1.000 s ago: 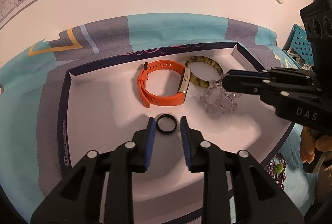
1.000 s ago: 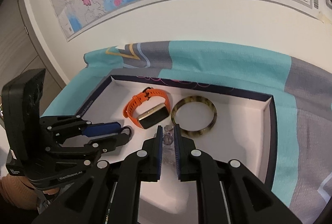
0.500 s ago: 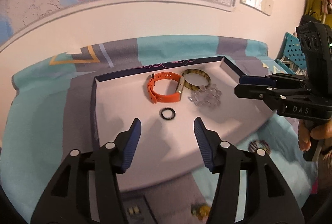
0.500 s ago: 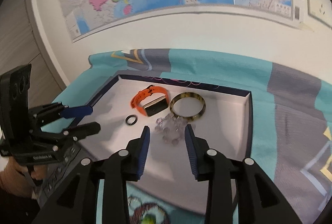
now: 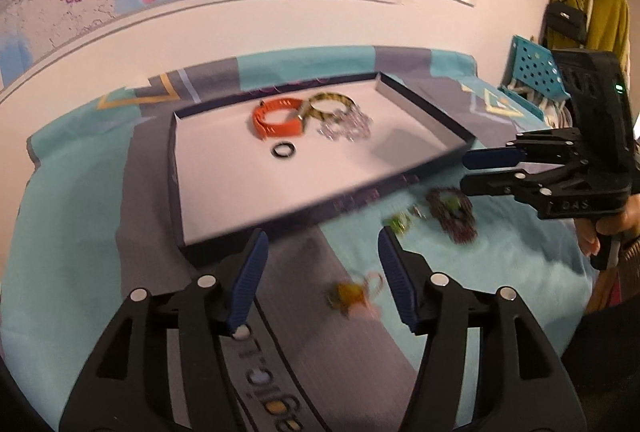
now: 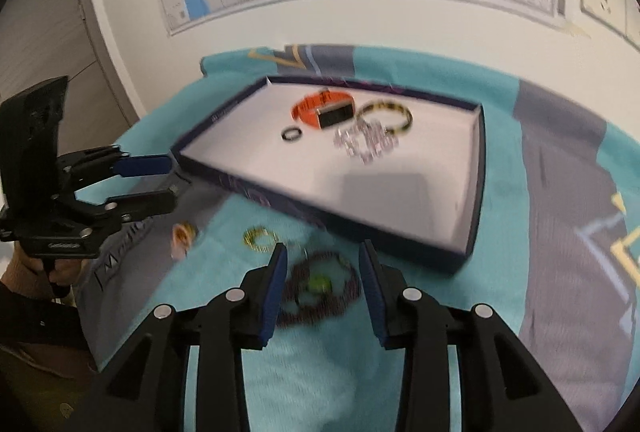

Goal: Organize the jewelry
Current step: 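Withdraw both tools from the box toward the dark beaded necklace, then carry the dark beaded necklace toward the box with the right tool while the left tool grasps the pink charm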

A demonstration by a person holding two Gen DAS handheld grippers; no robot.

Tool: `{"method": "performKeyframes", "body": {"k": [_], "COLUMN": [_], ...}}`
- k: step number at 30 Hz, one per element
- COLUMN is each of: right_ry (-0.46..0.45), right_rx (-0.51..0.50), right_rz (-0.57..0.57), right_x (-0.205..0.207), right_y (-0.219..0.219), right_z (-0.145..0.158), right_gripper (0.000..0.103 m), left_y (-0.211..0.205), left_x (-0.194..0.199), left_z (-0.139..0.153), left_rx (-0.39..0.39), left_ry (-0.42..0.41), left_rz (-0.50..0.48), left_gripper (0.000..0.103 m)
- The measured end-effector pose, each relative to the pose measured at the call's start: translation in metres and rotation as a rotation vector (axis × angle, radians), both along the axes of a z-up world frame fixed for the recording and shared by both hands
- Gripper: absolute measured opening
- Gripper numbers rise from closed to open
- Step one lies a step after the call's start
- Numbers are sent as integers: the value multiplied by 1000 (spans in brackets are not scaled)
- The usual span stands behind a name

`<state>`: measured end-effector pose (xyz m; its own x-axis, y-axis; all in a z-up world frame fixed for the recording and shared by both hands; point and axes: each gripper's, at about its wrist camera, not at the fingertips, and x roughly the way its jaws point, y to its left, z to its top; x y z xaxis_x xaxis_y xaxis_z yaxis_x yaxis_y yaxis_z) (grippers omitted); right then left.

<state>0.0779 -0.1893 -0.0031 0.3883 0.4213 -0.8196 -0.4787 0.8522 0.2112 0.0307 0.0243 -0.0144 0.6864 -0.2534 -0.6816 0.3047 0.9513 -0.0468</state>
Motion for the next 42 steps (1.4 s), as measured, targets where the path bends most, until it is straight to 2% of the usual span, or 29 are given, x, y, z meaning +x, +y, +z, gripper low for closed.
{"method": "performKeyframes", "body": {"k": [3,5,12,18,21,22,24,28,33,38,40,42], "right_ry": [25,41,56,46,36,38,41,39,61,21,15,23], "right_rx": [15,38,48,14,-2,1,28,8,-14,-97,-102,-86], "right_rz": [-38,-69,-77,-58,-60,-63,-74,-90,-53,-17,-17,-18], "right_x": [-1,1,4,7,9,10,12,14,10,7,6,7], "right_y": [-8,-15,-16,-7,-5,-6,-11,-20,-14,2,3,1], "right_z": [-8,-11,-16,-20,-19,-19,-16,-15,-24,-28,-29,-29], "right_gripper": [32,24,24,24,22,18,16,16,16,17,14,4], "left_y": [-4,-8,-18,-22,-21,-20,-20,-19,-20,-20,-19,-19], "left_x": [-10,-17,-25,-27,-25,-23,-22,-21,-19,-18,-16,-16], "left_z": [-5,-9,-22,-24,-26,-27,-28,-29,-32,-33,-34,-35], "left_rx": [-6,-4,1,-15,-24,-28,-34,-41,-45,-41,-43,-44], "left_ry": [14,22,73,86,101,107,112,116,128,136,141,144], "left_rz": [-28,-49,-77,-93,-92,-89,-86,-91,-89,-86,-82,-77], "left_gripper": [58,58,53,50,46,44,44,43,43,41,39,36]}}
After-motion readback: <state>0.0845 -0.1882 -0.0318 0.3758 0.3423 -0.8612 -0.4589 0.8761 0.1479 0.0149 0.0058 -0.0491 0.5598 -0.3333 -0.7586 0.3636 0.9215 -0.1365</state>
